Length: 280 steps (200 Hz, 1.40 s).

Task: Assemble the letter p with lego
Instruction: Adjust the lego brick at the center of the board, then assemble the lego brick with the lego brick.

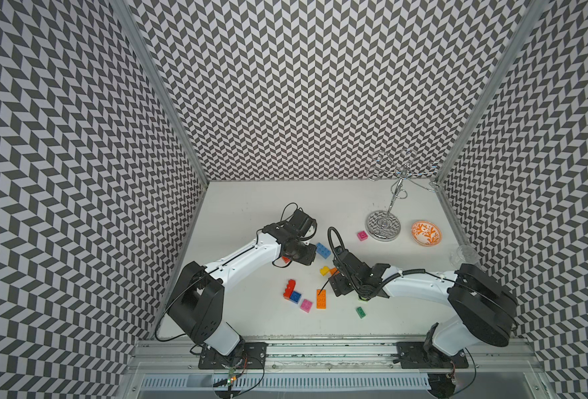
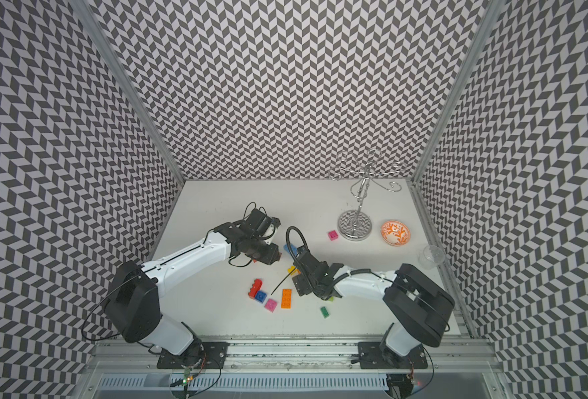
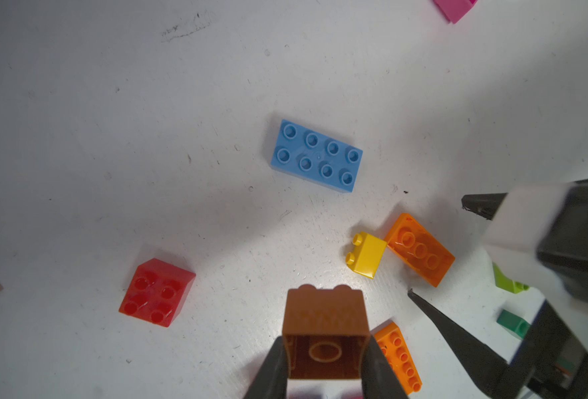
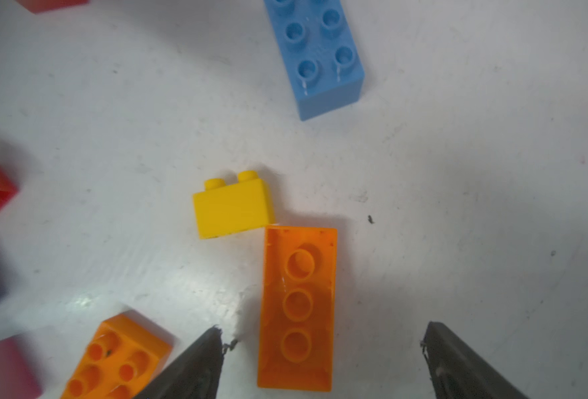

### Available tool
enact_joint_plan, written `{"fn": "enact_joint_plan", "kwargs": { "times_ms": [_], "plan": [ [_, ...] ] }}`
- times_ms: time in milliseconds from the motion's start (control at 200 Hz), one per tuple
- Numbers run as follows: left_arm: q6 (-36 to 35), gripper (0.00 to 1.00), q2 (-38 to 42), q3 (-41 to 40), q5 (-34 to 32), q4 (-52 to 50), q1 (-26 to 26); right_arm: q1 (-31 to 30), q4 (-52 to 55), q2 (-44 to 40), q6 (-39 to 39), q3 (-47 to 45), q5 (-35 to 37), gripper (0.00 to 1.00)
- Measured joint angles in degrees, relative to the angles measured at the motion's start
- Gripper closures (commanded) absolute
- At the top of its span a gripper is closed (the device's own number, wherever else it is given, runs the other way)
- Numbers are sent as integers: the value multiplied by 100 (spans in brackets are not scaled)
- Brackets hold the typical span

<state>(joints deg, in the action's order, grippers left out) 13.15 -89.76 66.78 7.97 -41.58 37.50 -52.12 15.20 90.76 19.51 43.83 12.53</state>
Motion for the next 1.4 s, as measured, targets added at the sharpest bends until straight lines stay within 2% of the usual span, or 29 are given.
{"fn": "enact_joint_plan", "kwargs": {
  "times_ms": [396, 661, 881, 911, 1032, 1117, 1182, 1247, 1262, 1277, 1322, 1352, 1402],
  "plan": [
    [-4, 67, 0, -44, 197, 92, 0, 87, 428, 81, 463, 103, 439, 6],
    [0, 66, 0, -44, 291, 90, 52, 654, 481, -229, 496, -157, 361, 6],
    [125, 67, -234, 131, 302, 9, 400, 999, 490, -708, 433, -358, 103, 5],
    [179, 71, -326, 223, 302, -28, 457, 1029, 485, -826, 428, -391, 44, 4],
    [505, 71, -660, 669, 278, -155, 682, 1246, 385, -1464, 437, -588, -284, 2],
    [870, 71, -772, 929, 269, -201, 861, 1648, 267, -2002, 546, -758, -415, 1],
    [1200, 79, -813, 1073, 302, -229, 964, 1989, 203, -2332, 660, -857, -442, 1],
    [1537, 80, -907, 1224, 365, -306, 1043, 2323, 144, -2579, 767, -946, -444, 1],
    [1624, 84, -938, 1268, 376, -334, 1056, 2391, 129, -2625, 813, -968, -446, 1],
    [1714, 87, -999, 1322, 400, -369, 1069, 2450, 114, -2675, 824, -990, -442, 1],
    [1937, 89, -1172, 1497, 448, -494, 1108, 2623, 57, -2817, 909, -1075, -446, 1],
    [2087, 95, -1331, 1646, 457, -605, 1145, 2732, -17, -2922, 957, -1158, -448, 1],
    [2297, 96, -1650, 1954, 452, -828, 1193, 2861, -138, -3086, 1027, -1316, -452, 1]
  ]
}}
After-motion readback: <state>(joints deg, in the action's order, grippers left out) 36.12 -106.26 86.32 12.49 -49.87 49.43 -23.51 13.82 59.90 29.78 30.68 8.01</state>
